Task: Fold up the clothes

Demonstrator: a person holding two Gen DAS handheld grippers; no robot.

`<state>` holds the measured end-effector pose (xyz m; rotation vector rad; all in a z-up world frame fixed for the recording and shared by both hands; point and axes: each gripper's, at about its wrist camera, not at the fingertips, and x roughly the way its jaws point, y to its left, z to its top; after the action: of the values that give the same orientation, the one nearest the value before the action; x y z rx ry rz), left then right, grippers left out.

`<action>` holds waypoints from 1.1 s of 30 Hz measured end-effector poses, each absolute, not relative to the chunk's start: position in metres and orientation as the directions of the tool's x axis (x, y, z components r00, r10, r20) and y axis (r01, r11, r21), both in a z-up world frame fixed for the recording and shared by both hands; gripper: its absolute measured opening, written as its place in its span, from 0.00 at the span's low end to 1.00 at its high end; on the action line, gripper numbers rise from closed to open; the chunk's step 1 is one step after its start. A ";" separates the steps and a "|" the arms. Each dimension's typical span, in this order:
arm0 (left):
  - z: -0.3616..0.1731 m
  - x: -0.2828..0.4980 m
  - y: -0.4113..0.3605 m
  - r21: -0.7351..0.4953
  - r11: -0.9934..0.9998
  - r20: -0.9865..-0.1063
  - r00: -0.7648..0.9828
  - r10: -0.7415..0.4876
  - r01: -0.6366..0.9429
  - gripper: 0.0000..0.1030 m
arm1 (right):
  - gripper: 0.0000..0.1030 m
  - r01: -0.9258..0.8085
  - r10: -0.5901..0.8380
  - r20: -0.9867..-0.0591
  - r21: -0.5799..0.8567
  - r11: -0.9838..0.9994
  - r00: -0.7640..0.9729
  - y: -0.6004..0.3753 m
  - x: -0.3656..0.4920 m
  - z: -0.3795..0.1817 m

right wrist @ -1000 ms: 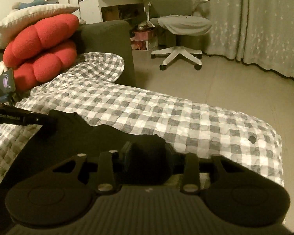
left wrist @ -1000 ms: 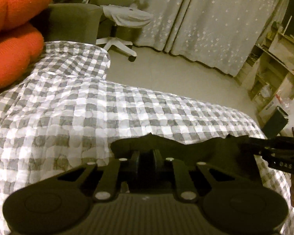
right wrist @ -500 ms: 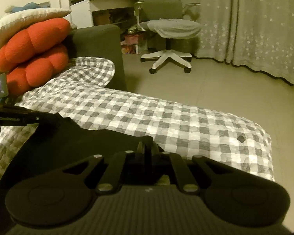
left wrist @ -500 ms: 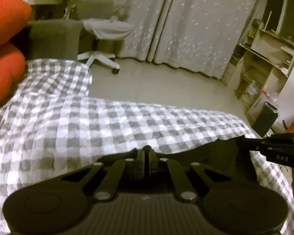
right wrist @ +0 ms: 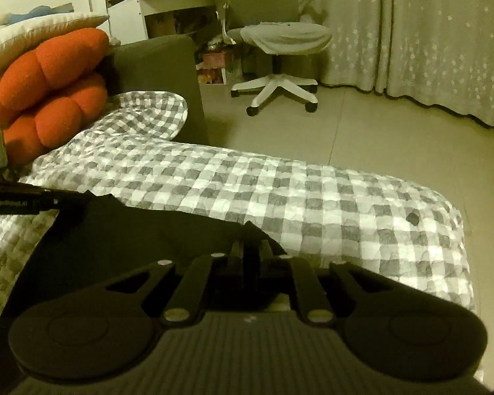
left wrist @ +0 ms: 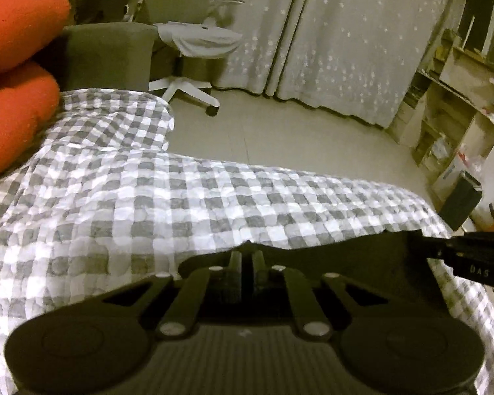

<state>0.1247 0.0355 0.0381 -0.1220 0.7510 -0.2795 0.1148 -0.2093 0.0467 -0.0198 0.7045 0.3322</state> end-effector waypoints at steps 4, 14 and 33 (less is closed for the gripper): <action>0.038 0.120 0.037 -0.208 0.960 -0.652 0.706 -0.277 0.185 0.06 | 0.13 -0.298 0.285 -0.644 0.091 0.950 0.710 -0.207 0.116 0.045; 0.042 0.112 0.033 -0.159 0.979 -0.636 0.745 -0.198 0.124 0.04 | 0.16 -0.244 0.225 -0.624 0.057 0.968 0.748 -0.201 0.110 0.048; 0.061 0.054 0.025 -0.151 0.982 -0.610 0.770 -0.186 0.117 0.05 | 0.30 -0.232 0.197 -0.583 0.015 0.973 0.788 -0.205 0.054 0.082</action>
<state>0.0541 0.0253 0.0613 -0.1064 0.6716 -0.1649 0.0543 -0.2051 0.0815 -0.0581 0.6209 0.2314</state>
